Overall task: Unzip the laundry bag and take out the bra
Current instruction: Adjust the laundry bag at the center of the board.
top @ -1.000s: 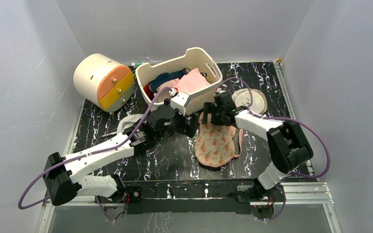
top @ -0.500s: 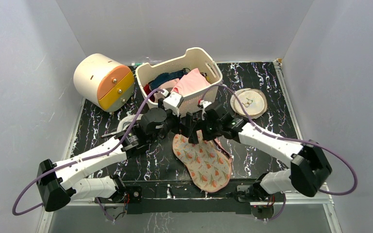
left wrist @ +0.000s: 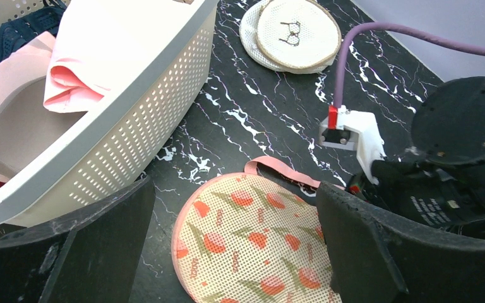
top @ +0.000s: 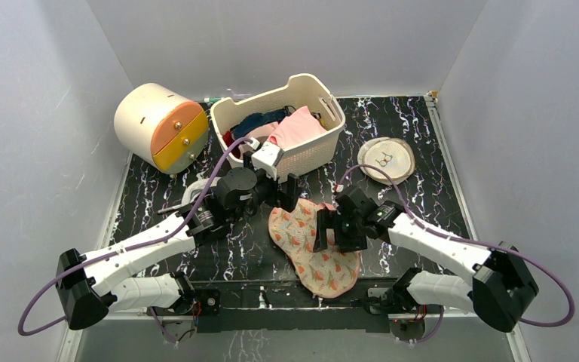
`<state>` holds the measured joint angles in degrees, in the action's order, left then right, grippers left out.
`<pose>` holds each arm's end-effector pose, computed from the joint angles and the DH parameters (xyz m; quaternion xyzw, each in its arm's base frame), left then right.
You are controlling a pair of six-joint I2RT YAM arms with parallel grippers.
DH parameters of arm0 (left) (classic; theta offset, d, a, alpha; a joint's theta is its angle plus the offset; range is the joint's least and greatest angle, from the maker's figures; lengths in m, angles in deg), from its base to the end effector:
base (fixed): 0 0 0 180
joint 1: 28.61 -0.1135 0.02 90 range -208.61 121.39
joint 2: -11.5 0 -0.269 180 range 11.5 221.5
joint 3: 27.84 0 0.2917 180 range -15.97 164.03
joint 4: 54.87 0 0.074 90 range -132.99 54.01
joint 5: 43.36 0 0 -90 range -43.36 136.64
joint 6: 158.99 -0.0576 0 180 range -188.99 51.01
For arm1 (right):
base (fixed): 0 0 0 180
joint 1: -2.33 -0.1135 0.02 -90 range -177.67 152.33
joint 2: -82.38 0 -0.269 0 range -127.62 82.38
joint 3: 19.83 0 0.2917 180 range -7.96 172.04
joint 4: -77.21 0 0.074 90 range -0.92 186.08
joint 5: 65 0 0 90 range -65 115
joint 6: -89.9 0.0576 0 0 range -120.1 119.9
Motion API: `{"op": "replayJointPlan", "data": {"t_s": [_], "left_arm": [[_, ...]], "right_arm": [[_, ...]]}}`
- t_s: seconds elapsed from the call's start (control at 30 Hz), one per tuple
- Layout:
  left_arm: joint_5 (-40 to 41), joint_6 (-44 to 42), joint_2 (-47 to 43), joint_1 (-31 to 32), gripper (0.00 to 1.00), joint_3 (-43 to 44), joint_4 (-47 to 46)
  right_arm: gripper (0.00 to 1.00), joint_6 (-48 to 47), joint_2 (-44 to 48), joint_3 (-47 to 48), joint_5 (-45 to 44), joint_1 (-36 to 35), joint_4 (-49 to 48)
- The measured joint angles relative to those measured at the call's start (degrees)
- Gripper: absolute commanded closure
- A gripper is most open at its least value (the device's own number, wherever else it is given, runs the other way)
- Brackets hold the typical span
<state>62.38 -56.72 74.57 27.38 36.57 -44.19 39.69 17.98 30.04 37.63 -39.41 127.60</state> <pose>0.1905 -0.2545 0.3391 0.1989 0.7338 -0.2733 0.5892 0.1717 0.1701 0.1650 -0.0404 0.9697 0.2222 0.0933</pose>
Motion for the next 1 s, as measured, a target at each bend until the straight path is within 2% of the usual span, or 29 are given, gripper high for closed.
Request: {"op": "replayJointPlan", "data": {"t_s": [0.13,0.3,0.47,0.57,0.67,0.73,0.87,1.0], "left_arm": [[0.37,-0.52,0.0,0.0,0.02,-0.07,-0.07],[0.17,-1.09,0.0,0.0,0.02,-0.22,-0.57],[-2.1,-2.19,0.22,0.02,0.02,-1.16,-2.03],[-4.92,-3.15,1.01,0.0,0.02,-1.18,-2.91],[-8.5,-4.28,1.36,0.0,0.02,-2.12,-5.03],[-12.0,-5.7,1.4,0.0,0.05,-3.58,-7.1],[-23.15,-10.91,1.88,0.0,0.17,-8.94,-13.6],[-32.83,-18.05,2.58,0.59,0.31,-15.02,-17.51]], "right_arm": [[0.02,-0.35,-5.22,-0.63,-4.59,2.89,-4.68],[0.02,-7.5,-11.06,-0.31,-7.8,4.42,-16.9],[0.02,-14.29,-18.23,8.0,-7.78,4.68,-20.37],[0.02,-17.11,-18.88,13.4,-7.91,4.74,-20.17],[0.02,-18.34,-18.08,16.52,-8.46,5.31,-19.12],[0.02,-18.45,-15.65,16.65,-8.85,6.8,-17.75],[0.02,-17.35,-6.97,14.99,-10.73,10.88,-14.95],[0.02,-15.61,3.1,11.96,-14.51,11.91,-12.79]]}}
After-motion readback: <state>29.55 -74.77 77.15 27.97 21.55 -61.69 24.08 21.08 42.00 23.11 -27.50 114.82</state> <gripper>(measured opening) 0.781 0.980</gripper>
